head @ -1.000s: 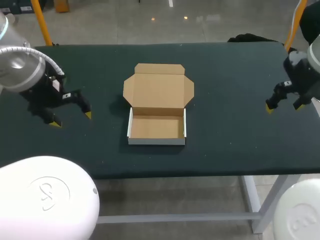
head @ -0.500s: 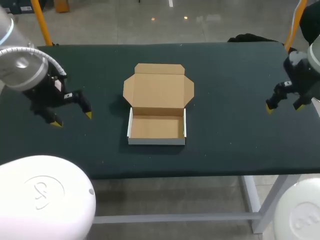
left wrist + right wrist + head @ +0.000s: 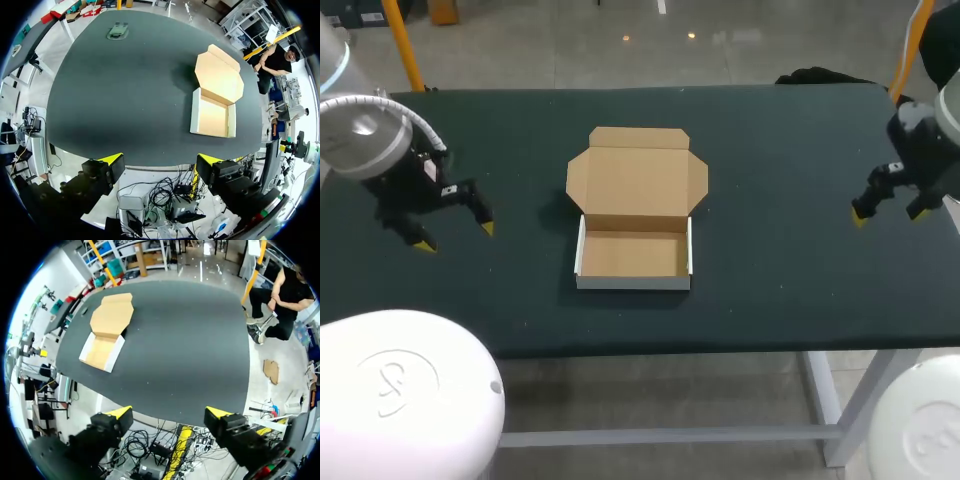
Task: Assemble the packaging by folding the flat box into shape, placing the metal phone stand inside, and closing the box properly
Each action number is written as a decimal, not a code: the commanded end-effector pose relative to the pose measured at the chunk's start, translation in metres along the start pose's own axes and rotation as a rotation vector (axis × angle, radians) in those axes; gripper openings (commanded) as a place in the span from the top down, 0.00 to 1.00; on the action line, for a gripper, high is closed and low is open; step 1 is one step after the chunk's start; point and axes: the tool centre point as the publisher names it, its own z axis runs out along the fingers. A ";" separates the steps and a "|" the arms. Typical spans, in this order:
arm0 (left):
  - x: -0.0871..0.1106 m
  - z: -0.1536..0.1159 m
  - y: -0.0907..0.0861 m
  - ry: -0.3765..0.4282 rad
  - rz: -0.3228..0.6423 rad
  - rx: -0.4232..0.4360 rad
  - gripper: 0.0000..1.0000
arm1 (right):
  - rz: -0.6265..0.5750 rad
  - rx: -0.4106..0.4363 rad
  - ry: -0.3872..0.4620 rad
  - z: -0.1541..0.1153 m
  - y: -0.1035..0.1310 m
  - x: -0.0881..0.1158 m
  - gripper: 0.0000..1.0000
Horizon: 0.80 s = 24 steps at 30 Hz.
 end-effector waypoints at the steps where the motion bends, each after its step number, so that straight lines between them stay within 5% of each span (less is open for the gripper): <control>1: -0.008 0.020 -0.021 -0.002 -0.003 -0.026 0.00 | 0.001 0.004 -0.002 -0.002 0.000 0.001 0.00; 24: -0.061 0.083 -0.099 -0.090 -0.059 -0.063 0.00 | 0.001 0.004 -0.002 -0.002 0.000 0.001 0.00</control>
